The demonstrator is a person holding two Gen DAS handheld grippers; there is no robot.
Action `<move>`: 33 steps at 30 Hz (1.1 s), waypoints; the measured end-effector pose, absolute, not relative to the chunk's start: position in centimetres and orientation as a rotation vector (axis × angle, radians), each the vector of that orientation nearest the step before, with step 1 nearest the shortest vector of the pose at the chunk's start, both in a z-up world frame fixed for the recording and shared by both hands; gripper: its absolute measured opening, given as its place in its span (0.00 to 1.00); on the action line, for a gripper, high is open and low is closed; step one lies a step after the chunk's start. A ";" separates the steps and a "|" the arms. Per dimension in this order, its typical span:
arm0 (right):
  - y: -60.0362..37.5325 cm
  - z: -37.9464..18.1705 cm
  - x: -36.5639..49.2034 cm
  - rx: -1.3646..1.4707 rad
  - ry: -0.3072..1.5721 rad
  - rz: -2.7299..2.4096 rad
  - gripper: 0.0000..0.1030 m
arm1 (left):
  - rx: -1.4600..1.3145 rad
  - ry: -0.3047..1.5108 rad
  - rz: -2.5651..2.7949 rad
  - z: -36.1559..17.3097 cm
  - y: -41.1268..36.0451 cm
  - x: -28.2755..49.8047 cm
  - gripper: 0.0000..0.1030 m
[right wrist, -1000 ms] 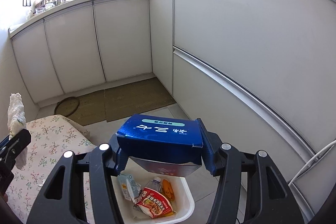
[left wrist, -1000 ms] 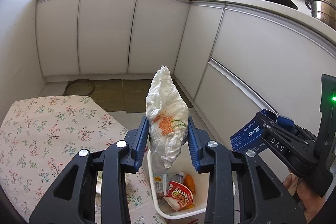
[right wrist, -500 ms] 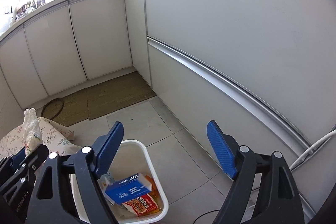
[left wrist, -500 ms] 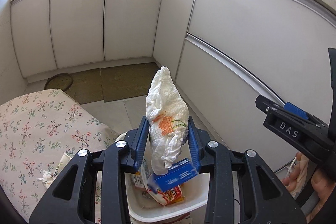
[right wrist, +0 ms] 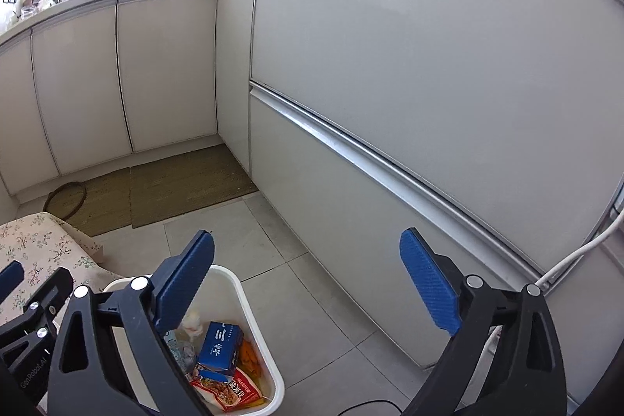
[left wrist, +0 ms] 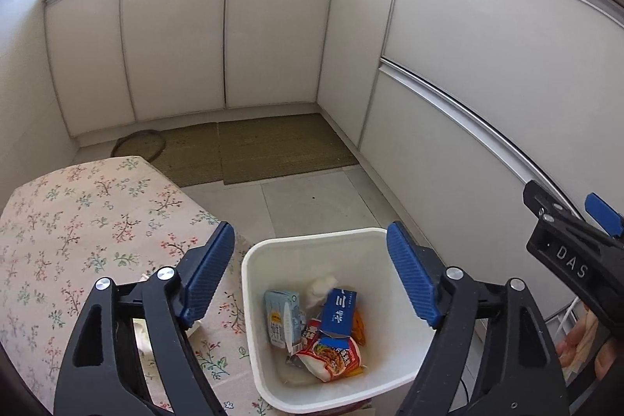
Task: Collect trash
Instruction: 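Move both tools back over the table toward the paper cup and tissue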
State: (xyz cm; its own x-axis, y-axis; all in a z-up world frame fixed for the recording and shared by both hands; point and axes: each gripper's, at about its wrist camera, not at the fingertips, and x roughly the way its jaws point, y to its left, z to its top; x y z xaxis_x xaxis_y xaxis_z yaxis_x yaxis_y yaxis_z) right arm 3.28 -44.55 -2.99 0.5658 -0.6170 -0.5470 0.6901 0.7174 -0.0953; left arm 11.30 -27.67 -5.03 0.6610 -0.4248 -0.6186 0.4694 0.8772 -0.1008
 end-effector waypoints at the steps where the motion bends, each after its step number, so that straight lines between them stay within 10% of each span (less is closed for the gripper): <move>1: -44.1 -3.0 3.3 0.126 0.586 -0.776 0.93 | 0.064 0.677 -0.490 -4.8 -27.3 11.3 0.80; 33: -25.2 -2.4 10.6 -0.035 0.605 -0.440 0.93 | -0.074 0.667 -0.049 -3.6 -7.5 13.5 0.87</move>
